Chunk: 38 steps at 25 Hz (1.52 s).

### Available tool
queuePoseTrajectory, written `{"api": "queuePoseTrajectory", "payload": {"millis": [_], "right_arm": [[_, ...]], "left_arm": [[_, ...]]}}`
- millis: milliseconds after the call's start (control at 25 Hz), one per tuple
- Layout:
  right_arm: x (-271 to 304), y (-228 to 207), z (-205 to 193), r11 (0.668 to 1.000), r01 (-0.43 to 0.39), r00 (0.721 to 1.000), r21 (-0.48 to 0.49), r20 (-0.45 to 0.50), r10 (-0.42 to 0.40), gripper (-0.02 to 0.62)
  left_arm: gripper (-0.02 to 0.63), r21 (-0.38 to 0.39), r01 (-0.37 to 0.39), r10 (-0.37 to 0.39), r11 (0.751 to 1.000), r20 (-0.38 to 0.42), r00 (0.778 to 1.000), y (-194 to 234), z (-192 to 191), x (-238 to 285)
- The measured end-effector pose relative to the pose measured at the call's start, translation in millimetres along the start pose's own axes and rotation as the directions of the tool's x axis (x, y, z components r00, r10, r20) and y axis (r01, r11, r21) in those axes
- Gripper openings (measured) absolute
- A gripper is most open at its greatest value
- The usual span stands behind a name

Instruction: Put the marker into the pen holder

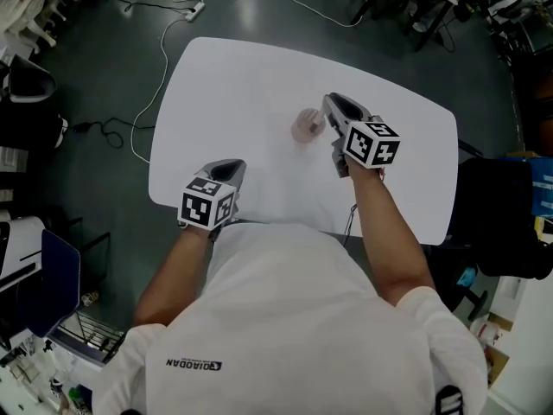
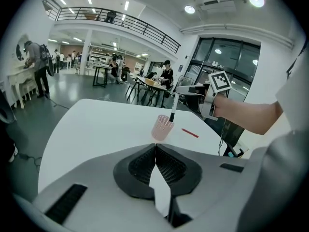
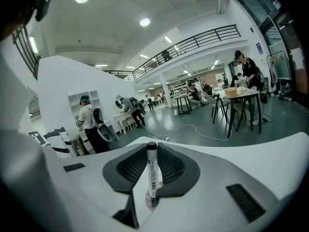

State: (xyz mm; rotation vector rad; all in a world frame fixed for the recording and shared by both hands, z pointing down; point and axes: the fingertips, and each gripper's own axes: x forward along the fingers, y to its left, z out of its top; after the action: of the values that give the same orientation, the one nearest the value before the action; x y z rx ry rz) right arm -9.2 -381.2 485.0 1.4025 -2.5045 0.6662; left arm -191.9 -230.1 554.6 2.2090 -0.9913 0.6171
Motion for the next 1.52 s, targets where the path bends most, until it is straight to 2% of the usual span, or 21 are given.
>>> {"api": "queuePoseTrajectory", "payload": {"millis": [280, 680, 840, 1040, 1280, 1520], "right_arm": [[19, -17, -43, 0.997, 0.044, 0.996, 0.065, -0.080, -0.038, 0.083], [24, -20, -93, 0.996, 0.063, 0.973, 0.059, -0.227, -0.048, 0.086], [23, -22, -99, 0.996, 0.078, 0.969, 0.045, -0.237, -0.065, 0.091], [16, -29, -97, 0.994, 0.108, 0.966, 0.021, -0.237, -0.100, 0.126], [-5, -18, -95, 0.994, 0.099, 0.976, 0.047, -0.201, -0.088, 0.121], [-37, 3, -88, 0.996, 0.049, 0.988, 0.071, -0.151, -0.038, 0.091]], "left_arm": [[0.028, -0.030, -0.065, 0.065, 0.997, 0.027, 0.997, 24, 2, -17], [0.028, -0.041, -0.049, 0.050, 0.998, 0.016, 0.999, 17, -8, -16], [0.028, -0.032, -0.037, 0.038, 0.999, 0.009, 0.999, 14, -10, -15], [0.028, -0.018, -0.023, 0.024, 1.000, 0.007, 1.000, 8, -8, -13], [0.028, -0.004, -0.006, 0.006, 1.000, 0.003, 1.000, 3, -9, -13], [0.028, -0.067, 0.069, -0.065, 0.995, 0.051, 0.997, -9, 8, -11]]}}
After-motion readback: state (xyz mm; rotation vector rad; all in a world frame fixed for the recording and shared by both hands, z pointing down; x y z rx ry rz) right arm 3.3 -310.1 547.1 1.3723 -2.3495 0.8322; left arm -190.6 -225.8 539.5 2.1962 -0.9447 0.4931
